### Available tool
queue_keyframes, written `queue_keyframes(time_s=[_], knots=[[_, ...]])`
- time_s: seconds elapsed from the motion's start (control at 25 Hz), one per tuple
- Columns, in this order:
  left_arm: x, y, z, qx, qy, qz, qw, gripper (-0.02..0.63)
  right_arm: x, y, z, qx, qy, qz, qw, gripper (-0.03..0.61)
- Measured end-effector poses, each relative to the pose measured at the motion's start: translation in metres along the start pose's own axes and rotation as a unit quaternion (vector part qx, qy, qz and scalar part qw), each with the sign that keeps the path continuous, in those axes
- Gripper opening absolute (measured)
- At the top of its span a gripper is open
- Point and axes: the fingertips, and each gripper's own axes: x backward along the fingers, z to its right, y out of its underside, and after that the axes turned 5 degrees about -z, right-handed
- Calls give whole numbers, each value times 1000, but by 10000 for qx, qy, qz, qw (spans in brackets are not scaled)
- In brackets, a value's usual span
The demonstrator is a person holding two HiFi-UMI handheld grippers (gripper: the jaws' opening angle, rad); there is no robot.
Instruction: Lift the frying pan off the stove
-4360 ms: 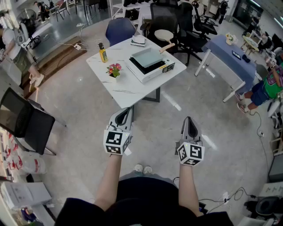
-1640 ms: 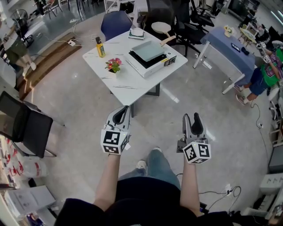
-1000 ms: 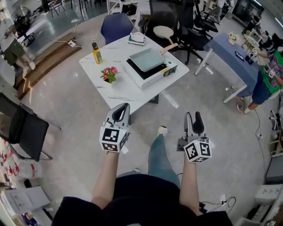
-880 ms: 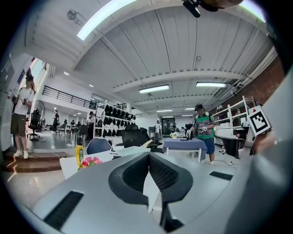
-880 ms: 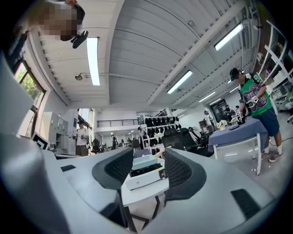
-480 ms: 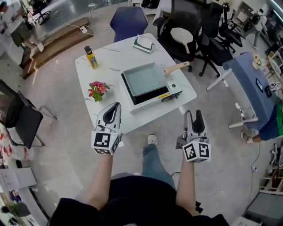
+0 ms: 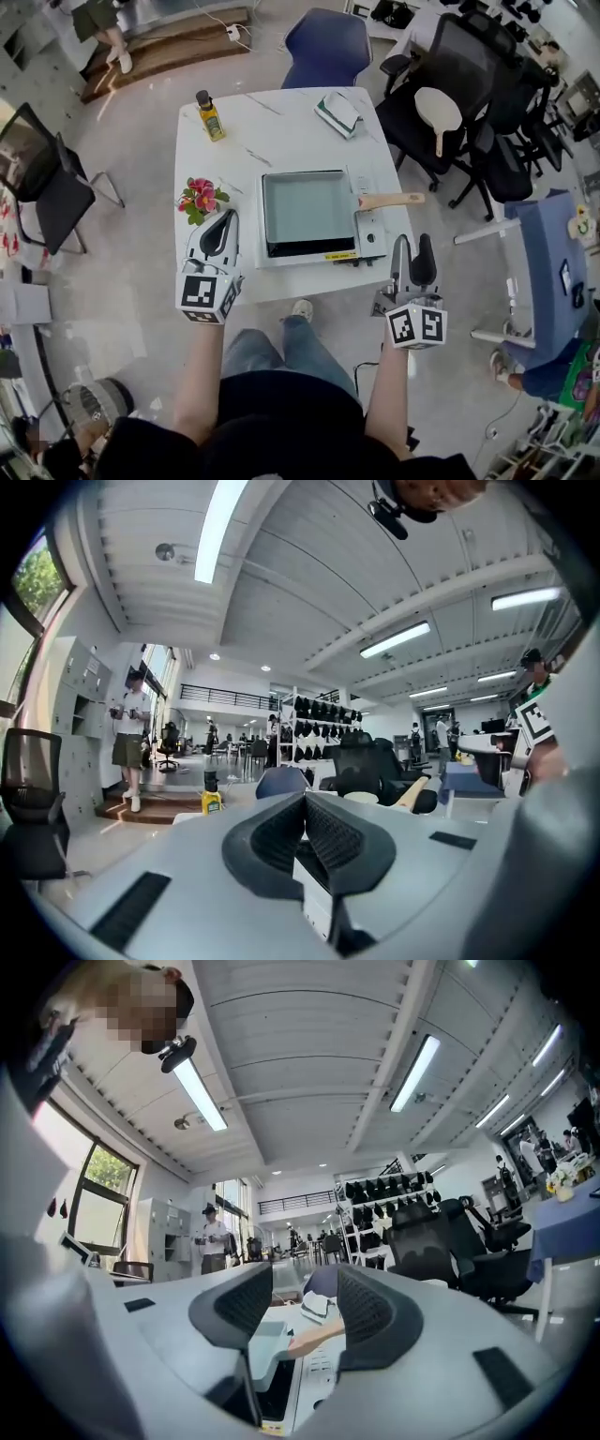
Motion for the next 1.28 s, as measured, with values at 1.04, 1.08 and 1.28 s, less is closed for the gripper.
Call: queue_keyframes(time_s=[1.04, 1.08, 1.28], knots=[[-40, -18, -17, 265, -190, -92, 9994, 20, -141, -70, -4, 1301, -1325, -702, 9801, 199], [-41, -19, -18, 274, -187, -80, 9994, 20, -145, -67, -7, 1514, -1491, -882, 9732, 199], [-44, -19, -18, 297, -154, -66, 9994, 20, -153, -41, -14, 2204, -2382, -1963, 9253, 199]])
